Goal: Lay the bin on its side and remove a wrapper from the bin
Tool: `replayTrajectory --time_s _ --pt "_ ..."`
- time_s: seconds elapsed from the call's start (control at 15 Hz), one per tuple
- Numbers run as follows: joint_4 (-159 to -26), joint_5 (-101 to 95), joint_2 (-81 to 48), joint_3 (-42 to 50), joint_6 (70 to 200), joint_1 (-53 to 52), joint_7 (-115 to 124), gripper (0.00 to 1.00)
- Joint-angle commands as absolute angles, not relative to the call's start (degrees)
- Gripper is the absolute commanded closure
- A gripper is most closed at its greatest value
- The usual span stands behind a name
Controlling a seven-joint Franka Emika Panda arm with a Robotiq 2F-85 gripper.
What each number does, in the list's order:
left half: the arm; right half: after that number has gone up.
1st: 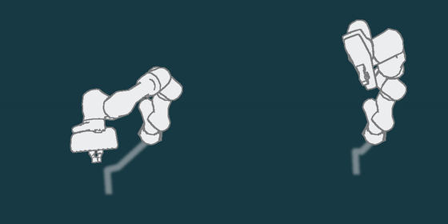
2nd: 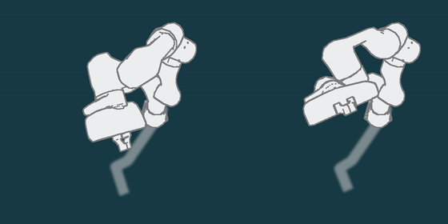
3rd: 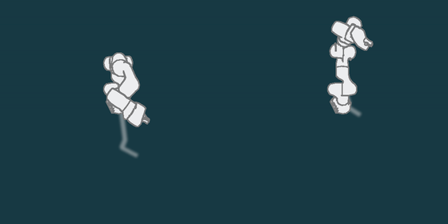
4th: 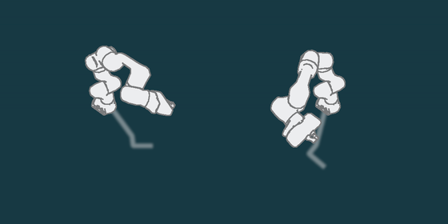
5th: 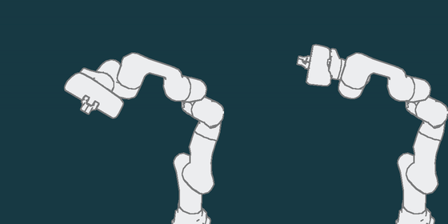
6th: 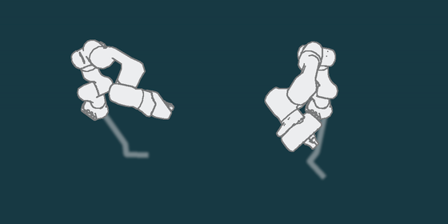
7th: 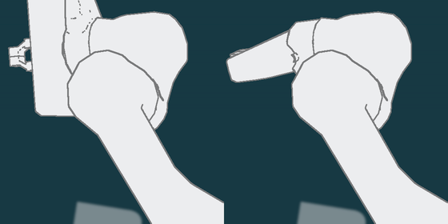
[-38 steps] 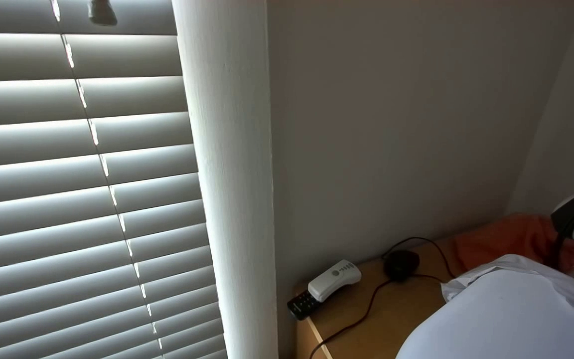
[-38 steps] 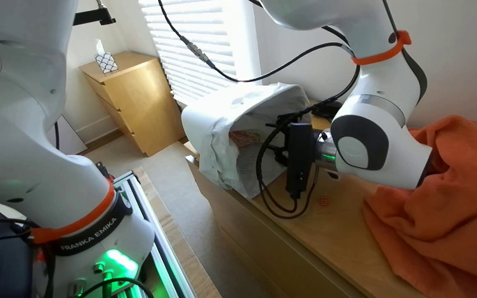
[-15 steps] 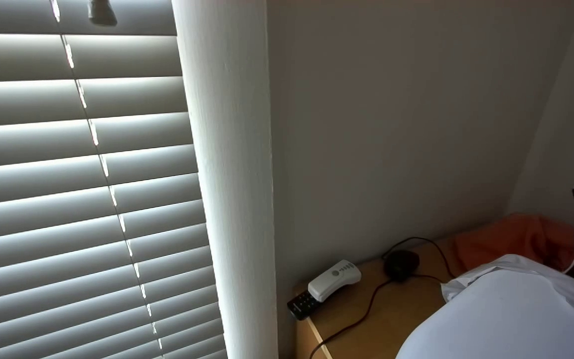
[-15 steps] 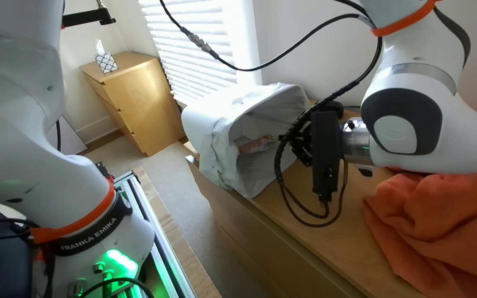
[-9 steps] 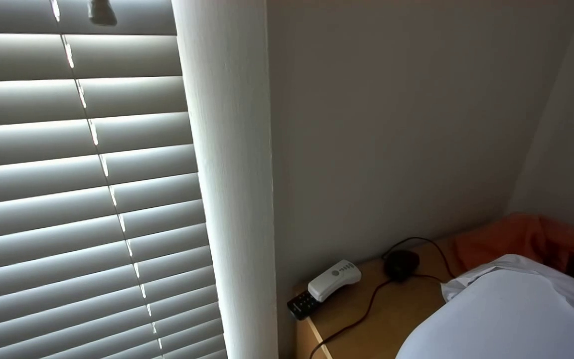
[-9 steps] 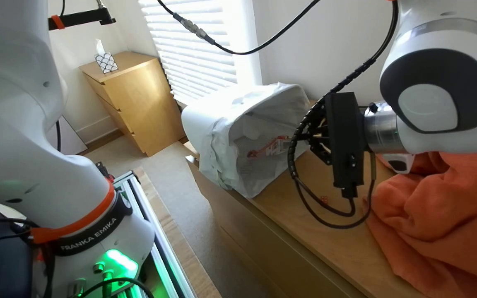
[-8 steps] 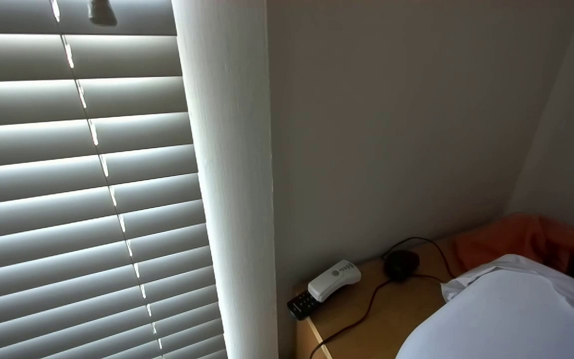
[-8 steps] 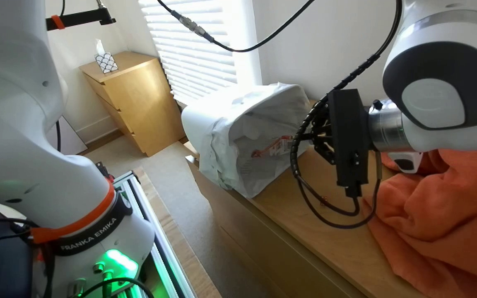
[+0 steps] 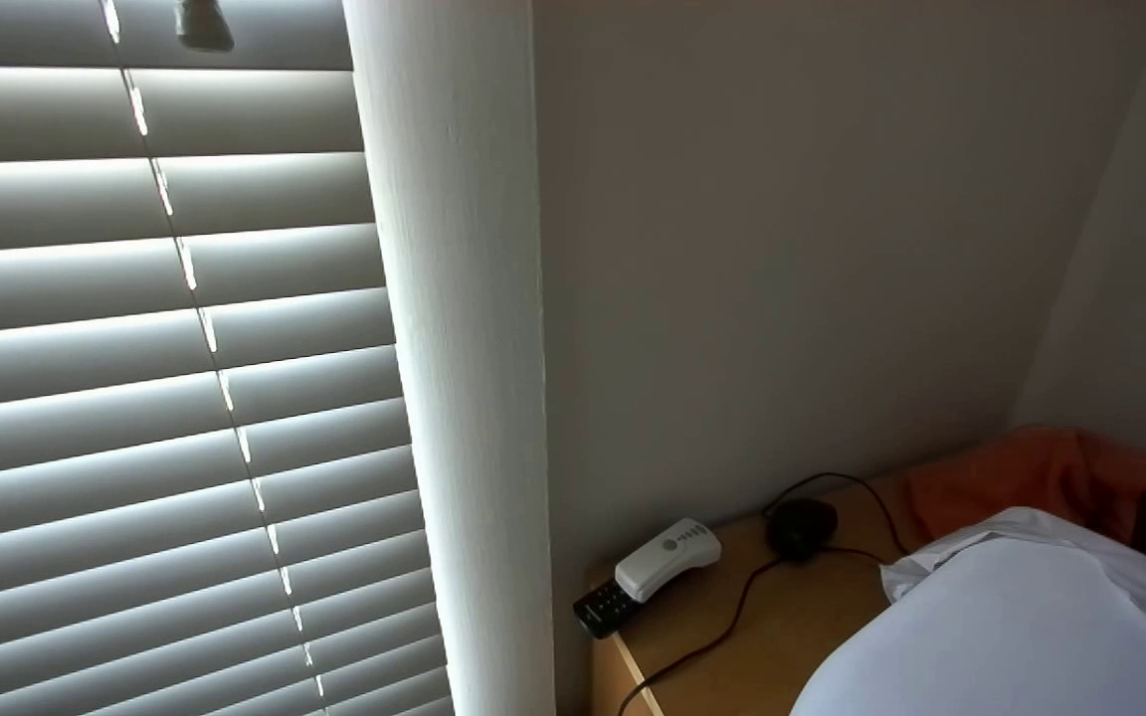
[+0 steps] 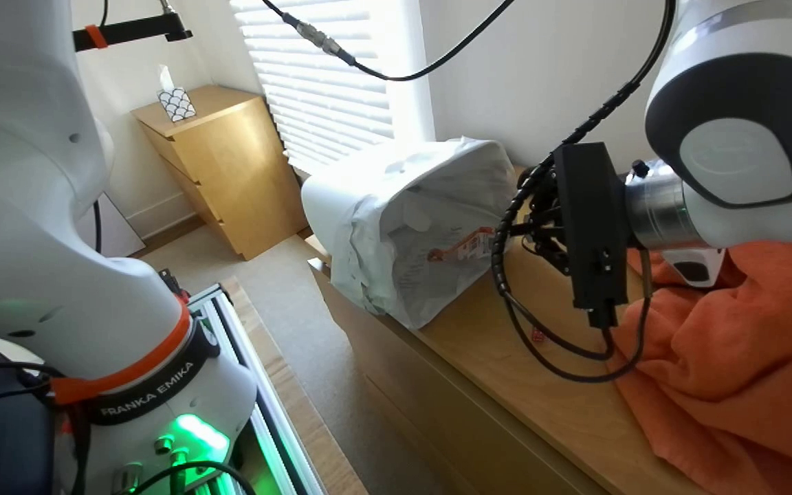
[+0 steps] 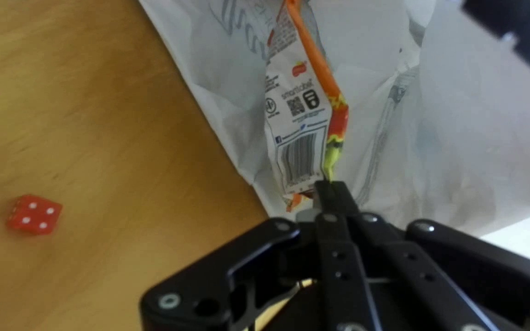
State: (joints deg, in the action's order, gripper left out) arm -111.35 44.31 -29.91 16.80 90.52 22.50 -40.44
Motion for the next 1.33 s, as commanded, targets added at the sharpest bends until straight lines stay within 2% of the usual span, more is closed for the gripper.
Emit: replayTrajectory --time_s 0.0,0.53,0.6,0.67,0.8,1.27 --pt "-109.41 40.8 -29.69 17.0 93.71 24.37 -38.15 1.0" --pt "-105.73 36.46 -29.82 16.59 99.36 27.87 -36.89 1.0" --pt "-105.3 36.32 -30.1 16.45 99.75 28.07 -36.93 0.98" --pt "-105.07 36.45 -30.32 16.29 100.38 28.17 -36.86 0.72" --pt "-105.0 37.17 -30.34 15.81 101.44 28.26 -36.41 0.69" --pt "-105.31 36.3 -28.6 13.6 104.01 26.71 -35.27 0.17"
